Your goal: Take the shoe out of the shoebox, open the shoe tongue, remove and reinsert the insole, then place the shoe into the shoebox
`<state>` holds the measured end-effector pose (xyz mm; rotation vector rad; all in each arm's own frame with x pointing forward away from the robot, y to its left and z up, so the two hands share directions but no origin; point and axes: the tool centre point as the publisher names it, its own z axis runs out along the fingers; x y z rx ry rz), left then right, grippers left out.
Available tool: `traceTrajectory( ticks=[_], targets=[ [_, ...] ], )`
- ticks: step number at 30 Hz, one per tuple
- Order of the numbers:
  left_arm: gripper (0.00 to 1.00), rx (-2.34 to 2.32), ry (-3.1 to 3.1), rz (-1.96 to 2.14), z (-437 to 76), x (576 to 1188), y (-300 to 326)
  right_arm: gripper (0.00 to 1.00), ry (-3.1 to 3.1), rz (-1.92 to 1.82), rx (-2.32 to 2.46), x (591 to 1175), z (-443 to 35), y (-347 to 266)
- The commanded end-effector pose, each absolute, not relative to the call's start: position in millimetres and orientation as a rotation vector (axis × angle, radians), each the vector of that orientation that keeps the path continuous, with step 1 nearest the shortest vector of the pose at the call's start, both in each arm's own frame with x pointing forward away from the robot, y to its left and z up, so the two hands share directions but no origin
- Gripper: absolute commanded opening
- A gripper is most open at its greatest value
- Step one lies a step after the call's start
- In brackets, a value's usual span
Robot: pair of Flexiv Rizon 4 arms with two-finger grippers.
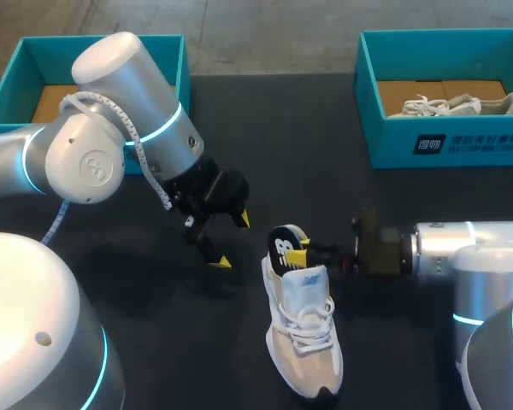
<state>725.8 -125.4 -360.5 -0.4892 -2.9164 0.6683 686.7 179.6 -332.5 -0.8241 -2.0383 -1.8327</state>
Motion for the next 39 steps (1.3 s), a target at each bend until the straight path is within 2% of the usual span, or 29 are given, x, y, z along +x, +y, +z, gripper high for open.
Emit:
traceTrajectory(
  ticks=[1, 18, 27, 28, 29, 30, 31, 33, 39],
  targets=[
    [1.00, -0.490, -2.917, 0.669, -361, 725, -125, 0.00, -2.044, -1.834, -0.839, 686, -332, 179],
    [1.00, -0.490, -2.917, 0.669, -361, 725, -125, 0.00, -1.946, -1.771, -0.997, 676, -356, 171],
    [1.00, -0.490, -2.917, 0.669, -361, 725, -125, 0.00, -1.940, -1.785, -0.980, 672, -351, 172],
    [1.00, -0.490, -2.917, 0.669, -361, 725, -125, 0.04, -1.942, -1.788, -0.974, 673, -350, 172],
    [1.00, -0.490, -2.917, 0.669, -361, 725, -125, 0.15, -1.944, -1.793, -0.965, 674, -348, 173],
    [1.00, -0.490, -2.917, 0.669, -361, 725, -125, 0.31, -1.948, -1.796, -0.954, 676, -346, 173],
    [1.00, -0.490, -2.917, 0.669, -361, 725, -125, 0.37, -1.952, -1.794, -0.947, 677, -344, 174],
    [1.00, -0.490, -2.917, 0.669, -361, 725, -125, 0.39, -1.962, -1.787, -0.931, 682, -341, 175],
    [1.00, -0.490, -2.917, 0.669, -361, 725, -125, 0.26, -1.960, -1.701, -0.851, 697, -339, 184]
  ],
)
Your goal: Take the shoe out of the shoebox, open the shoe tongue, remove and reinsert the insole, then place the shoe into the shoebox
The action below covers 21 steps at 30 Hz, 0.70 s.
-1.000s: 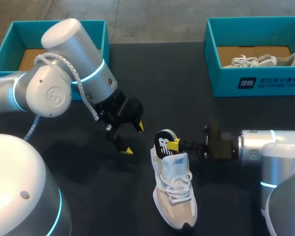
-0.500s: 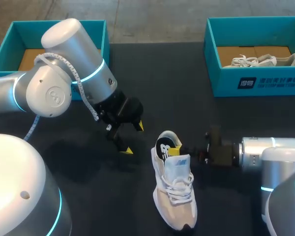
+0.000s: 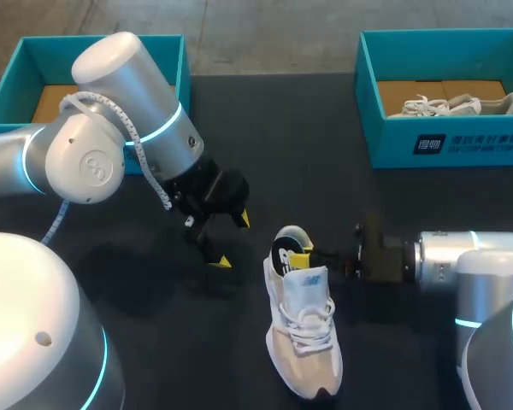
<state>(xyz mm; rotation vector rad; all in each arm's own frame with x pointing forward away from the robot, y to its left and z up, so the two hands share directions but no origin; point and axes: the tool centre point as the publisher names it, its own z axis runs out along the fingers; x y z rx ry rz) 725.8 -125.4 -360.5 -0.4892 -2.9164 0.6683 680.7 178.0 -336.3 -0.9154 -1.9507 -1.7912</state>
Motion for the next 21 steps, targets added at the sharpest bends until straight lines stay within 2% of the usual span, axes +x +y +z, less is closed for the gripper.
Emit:
traceTrajectory(
  ticks=[1, 6, 7, 8, 10, 21],
  targets=[
    [1.00, -0.490, -2.917, 0.669, -361, 725, -125, 0.26, -1.954, -1.671, -0.831, 699, -340, 186],
    [1.00, -0.490, -2.917, 0.669, -361, 725, -125, 0.23, -1.979, -1.592, -0.814, 705, -342, 192],
    [1.00, -0.490, -2.917, 0.669, -361, 725, -125, 0.19, -1.981, -1.585, -0.809, 705, -342, 192],
    [1.00, -0.490, -2.917, 0.669, -361, 725, -125, 0.06, -1.982, -1.584, -0.810, 705, -342, 192],
    [1.00, -0.490, -2.917, 0.669, -361, 725, -125, 0.00, -1.982, -1.577, -0.810, 705, -343, 192],
    [1.00, -0.490, -2.917, 0.669, -361, 725, -125, 0.00, -1.942, -1.524, -0.866, 689, -354, 184]
  ],
)
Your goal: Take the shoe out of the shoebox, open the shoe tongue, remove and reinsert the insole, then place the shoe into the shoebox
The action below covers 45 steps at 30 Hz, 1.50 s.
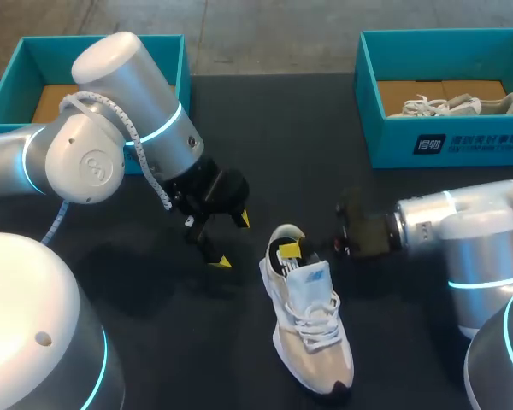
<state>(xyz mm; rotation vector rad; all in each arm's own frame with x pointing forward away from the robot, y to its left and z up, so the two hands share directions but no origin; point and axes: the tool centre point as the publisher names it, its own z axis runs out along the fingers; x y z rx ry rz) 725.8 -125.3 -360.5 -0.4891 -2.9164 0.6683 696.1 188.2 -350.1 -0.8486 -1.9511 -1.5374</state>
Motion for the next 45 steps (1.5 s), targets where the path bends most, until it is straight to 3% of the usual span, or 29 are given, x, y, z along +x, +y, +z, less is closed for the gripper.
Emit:
traceTrajectory(
  ticks=[1, 21, 23, 25, 30, 33, 45],
  targets=[
    [1.00, -0.490, -2.917, 0.669, -361, 725, -125, 0.00, -1.938, -1.514, -0.875, 687, -355, 182],
    [1.00, -0.490, -2.917, 0.669, -361, 725, -125, 0.00, -1.845, -1.425, -0.816, 680, -353, 189],
    [1.00, -0.490, -2.917, 0.669, -361, 725, -125, 0.33, -1.850, -1.418, -0.814, 683, -350, 190],
    [1.00, -0.490, -2.917, 0.669, -361, 725, -125, 0.41, -1.858, -1.416, -0.806, 685, -347, 191],
    [1.00, -0.490, -2.917, 0.669, -361, 725, -125, 0.34, -1.868, -1.410, -0.786, 690, -345, 195],
    [1.00, -0.490, -2.917, 0.669, -361, 725, -125, 0.00, -1.869, -1.401, -0.782, 690, -346, 196],
    [1.00, -0.490, -2.917, 0.669, -361, 725, -125, 0.00, -1.851, -1.389, -0.825, 676, -356, 187]
  ],
)
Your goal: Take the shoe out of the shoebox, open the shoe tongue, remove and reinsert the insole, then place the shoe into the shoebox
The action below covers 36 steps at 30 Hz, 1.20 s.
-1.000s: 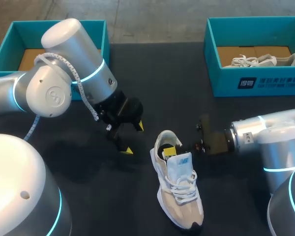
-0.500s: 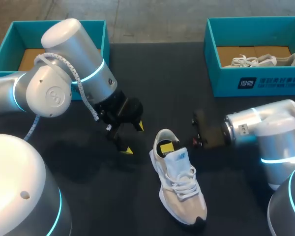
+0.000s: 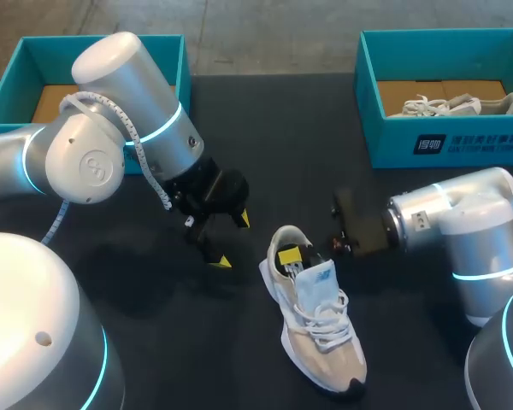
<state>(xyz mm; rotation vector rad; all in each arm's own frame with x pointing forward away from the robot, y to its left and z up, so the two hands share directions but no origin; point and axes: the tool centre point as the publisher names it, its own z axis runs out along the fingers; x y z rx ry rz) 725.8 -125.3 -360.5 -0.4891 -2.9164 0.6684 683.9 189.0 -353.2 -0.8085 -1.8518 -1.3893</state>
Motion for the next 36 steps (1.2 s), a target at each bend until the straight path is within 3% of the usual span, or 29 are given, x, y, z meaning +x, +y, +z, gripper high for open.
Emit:
traceTrajectory(
  ticks=[1, 7, 10, 11, 12, 36],
  targets=[
    [1.00, -0.490, -2.917, 0.669, -361, 725, -125, 0.00, -1.850, -1.387, -0.828, 675, -357, 186],
    [1.00, -0.490, -2.917, 0.669, -361, 725, -125, 0.00, -1.862, -1.414, -0.810, 672, -351, 187],
    [1.00, -0.490, -2.917, 0.669, -361, 725, -125, 0.58, -1.882, -1.437, -0.790, 673, -344, 189],
    [1.00, -0.490, -2.917, 0.669, -361, 725, -125, 0.95, -1.902, -1.447, -0.785, 674, -341, 191],
    [1.00, -0.490, -2.917, 0.669, -361, 725, -125, 1.00, -1.911, -1.454, -0.781, 674, -339, 192],
    [1.00, -0.490, -2.917, 0.669, -361, 725, -125, 1.00, -2.073, -1.505, -0.764, 675, -305, 188]
  ],
)
